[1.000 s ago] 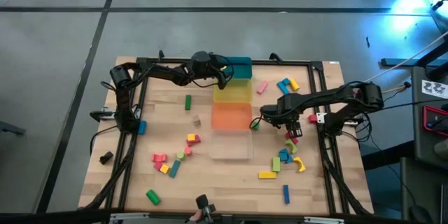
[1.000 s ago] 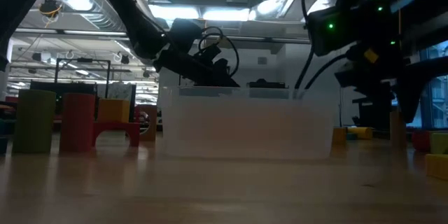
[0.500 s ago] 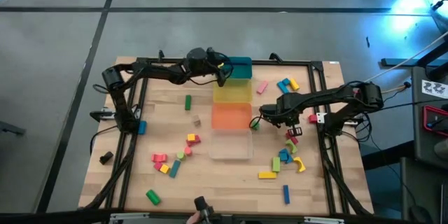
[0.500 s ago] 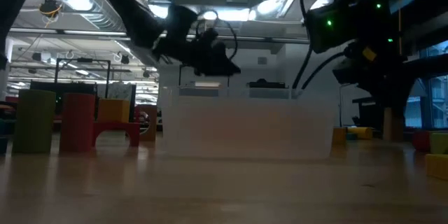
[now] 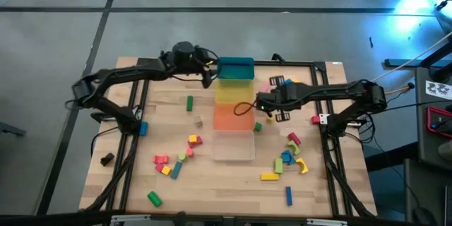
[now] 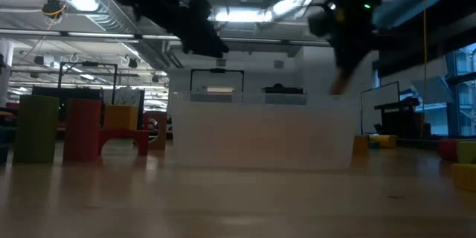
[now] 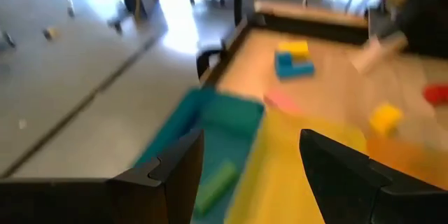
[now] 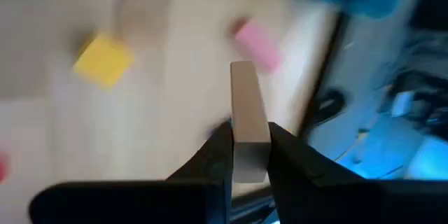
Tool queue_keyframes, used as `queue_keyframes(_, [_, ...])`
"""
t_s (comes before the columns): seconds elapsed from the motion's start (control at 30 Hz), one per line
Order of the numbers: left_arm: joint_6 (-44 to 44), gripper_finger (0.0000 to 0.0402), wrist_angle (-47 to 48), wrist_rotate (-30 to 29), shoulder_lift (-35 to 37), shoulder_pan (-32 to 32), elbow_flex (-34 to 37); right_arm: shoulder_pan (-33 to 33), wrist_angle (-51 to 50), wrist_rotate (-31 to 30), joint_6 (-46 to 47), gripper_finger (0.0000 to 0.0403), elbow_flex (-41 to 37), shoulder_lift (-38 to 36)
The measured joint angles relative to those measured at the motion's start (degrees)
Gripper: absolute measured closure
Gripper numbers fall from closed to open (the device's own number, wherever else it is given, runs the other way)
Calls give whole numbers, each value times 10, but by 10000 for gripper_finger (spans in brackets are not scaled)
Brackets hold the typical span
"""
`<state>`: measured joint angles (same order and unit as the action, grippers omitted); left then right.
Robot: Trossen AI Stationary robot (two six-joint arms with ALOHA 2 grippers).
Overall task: Sort blocks by size
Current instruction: Put the wooden rectangular block into the blue bin
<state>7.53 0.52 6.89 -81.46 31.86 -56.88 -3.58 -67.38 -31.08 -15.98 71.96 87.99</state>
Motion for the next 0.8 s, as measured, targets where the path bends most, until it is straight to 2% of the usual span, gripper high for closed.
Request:
queue_keyframes(0.13, [-1,180,128,2,52,-4,0,-27,104,-22,-56,338,19,0])
queue_keyframes(0.33, [0,180,297,4,104,-31,0,-98,272,3,-149,337,19,4])
queue_keyframes(0.5, [-18,180,403,3,115,-61,0,-168,383,131,-175,337,19,4])
queue_keyframes(0.7, [-200,180,433,-36,112,-79,0,-240,445,243,-175,336,19,15])
queue_keyframes(0.8, [-262,180,439,-53,112,-83,0,-269,468,284,-175,335,19,39])
